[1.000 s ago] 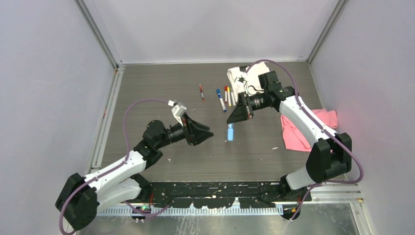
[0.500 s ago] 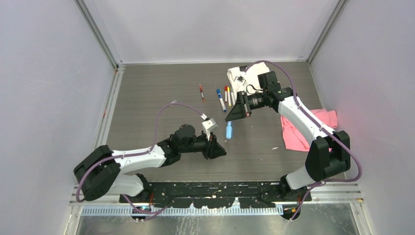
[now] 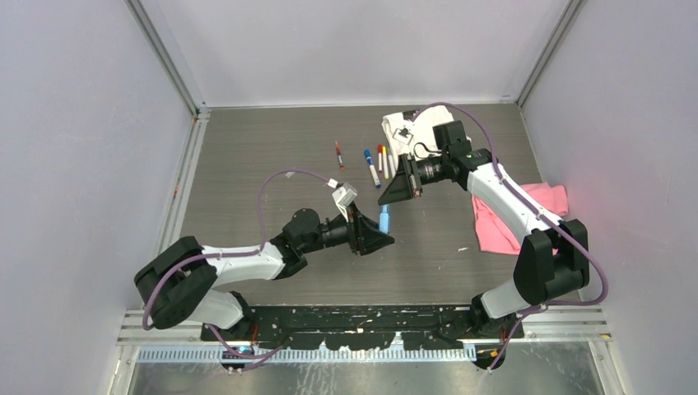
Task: Insert the pens into the pen caps
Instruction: Press the pen cap onto the pen.
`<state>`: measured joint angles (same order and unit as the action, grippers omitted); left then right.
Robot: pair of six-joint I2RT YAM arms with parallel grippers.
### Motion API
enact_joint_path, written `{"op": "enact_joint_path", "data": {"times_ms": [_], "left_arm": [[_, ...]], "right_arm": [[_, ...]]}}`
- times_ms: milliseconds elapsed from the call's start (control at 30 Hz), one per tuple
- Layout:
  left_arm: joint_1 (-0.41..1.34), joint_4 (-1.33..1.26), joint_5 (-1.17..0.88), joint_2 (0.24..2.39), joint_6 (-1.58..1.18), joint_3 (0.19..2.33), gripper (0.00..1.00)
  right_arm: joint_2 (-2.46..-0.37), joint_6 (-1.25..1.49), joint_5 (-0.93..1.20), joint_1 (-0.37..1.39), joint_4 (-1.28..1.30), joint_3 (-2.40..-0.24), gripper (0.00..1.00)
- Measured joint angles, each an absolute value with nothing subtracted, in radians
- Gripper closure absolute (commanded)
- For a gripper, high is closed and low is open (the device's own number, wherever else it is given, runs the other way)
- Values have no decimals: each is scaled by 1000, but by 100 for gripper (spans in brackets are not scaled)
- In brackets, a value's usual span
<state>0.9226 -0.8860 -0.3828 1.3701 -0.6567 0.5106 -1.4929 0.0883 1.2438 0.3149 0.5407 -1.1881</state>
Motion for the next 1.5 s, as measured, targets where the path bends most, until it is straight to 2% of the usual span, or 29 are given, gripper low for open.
{"op": "enact_joint_path", "data": {"times_ms": [133, 200, 267, 300, 333, 367, 633, 1000, 1067, 1267, 1400, 1467, 1500], "left_arm": [[905, -983, -384, 1390, -721, 492, 63], [896, -1018, -385, 1401, -749, 484, 69], [886, -1052, -386, 1414, -780, 479, 77], [880, -1070, -390, 1422, -794, 477, 84], [878, -1080, -394, 1428, -809, 477, 96], [876, -1088, -398, 1435, -825, 476, 99], [833, -1237, -505, 1518, -966, 456, 99], [778, -1231, -649, 1525, -1013, 455, 99], [764, -1219, -670, 1519, -1009, 455, 93], [738, -1191, -692, 1501, -989, 455, 65], [695, -1194, -611, 1450, -980, 451, 49], [678, -1188, -554, 1393, -968, 428, 30], [674, -1176, -532, 1361, -956, 417, 26]], "right_arm": [[-1493, 86, 1259, 315, 541, -1188, 99], [-1493, 84, 1266, 316, 541, -1188, 99], [-1493, 76, 1274, 317, 543, -1188, 99], [-1493, 66, 1276, 318, 543, -1188, 99], [-1493, 58, 1280, 318, 546, -1188, 99], [-1493, 44, 1287, 318, 551, -1188, 99], [-1484, -157, 1295, 331, 652, -1198, 99], [-1464, -256, 1227, 403, 646, -1187, 99], [-1464, -241, 1225, 410, 612, -1177, 99], [-1469, -163, 1233, 414, 547, -1171, 99], [-1496, -119, 1247, 405, 577, -1174, 99], [-1517, -102, 1250, 377, 602, -1182, 99], [-1528, -96, 1251, 356, 617, -1186, 99]]}}
